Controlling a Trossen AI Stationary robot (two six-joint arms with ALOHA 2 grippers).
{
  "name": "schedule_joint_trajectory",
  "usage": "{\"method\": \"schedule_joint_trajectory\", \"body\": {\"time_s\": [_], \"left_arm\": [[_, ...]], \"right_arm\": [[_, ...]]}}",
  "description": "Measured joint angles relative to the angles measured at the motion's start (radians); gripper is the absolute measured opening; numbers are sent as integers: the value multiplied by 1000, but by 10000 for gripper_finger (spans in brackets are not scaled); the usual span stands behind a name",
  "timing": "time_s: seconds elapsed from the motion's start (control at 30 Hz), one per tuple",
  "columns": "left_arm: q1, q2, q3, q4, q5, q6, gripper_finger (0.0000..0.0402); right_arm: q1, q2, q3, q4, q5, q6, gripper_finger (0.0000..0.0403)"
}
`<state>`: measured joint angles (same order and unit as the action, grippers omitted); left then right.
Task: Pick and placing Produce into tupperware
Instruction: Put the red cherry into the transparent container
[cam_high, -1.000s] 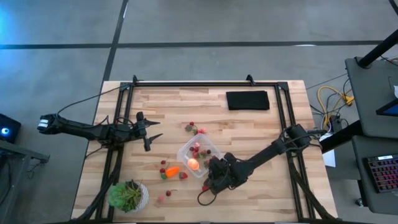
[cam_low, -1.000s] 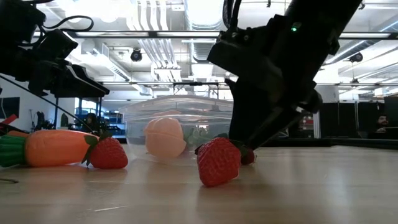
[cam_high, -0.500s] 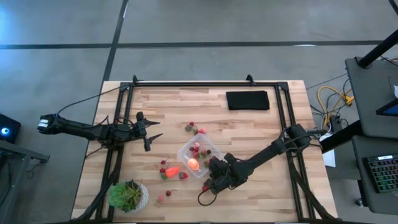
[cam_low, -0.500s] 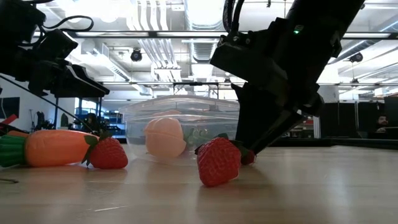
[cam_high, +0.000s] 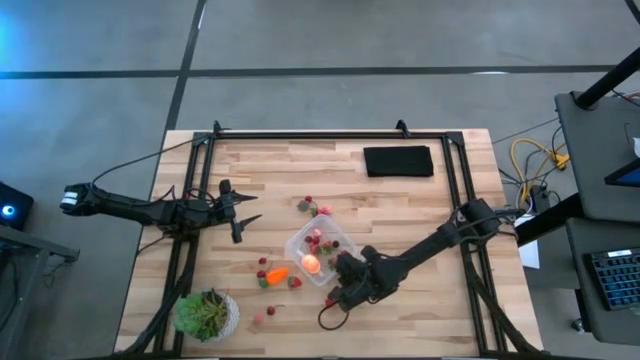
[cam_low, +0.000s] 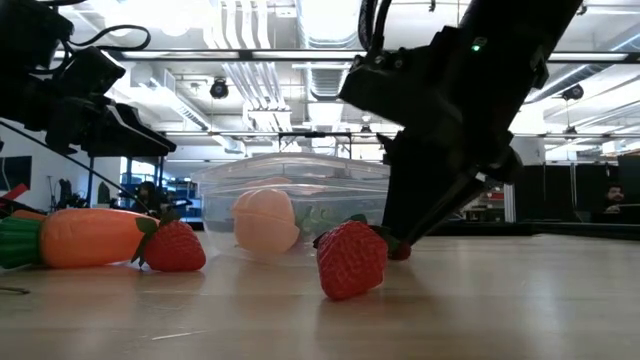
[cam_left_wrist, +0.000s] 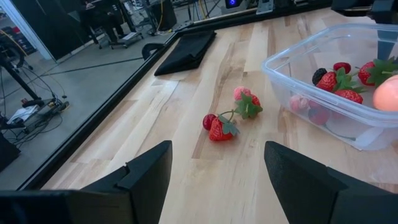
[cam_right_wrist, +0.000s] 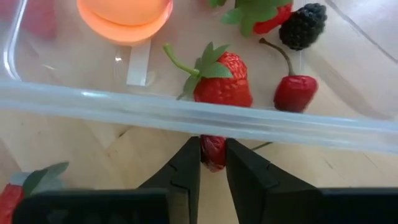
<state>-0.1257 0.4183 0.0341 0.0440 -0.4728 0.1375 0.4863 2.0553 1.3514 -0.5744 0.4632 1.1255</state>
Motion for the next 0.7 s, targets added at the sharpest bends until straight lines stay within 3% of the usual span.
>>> {"method": "schedule_joint_trajectory", "body": {"time_s": [0.43, 0.7], "left_arm": [[0, 0, 0, 0, 0, 0, 242], [0, 0, 0, 0, 0, 0, 242]], "right_arm": [[103, -138, 36, -161, 12, -8, 61], [6, -216, 61, -100, 140, -192, 61]]}}
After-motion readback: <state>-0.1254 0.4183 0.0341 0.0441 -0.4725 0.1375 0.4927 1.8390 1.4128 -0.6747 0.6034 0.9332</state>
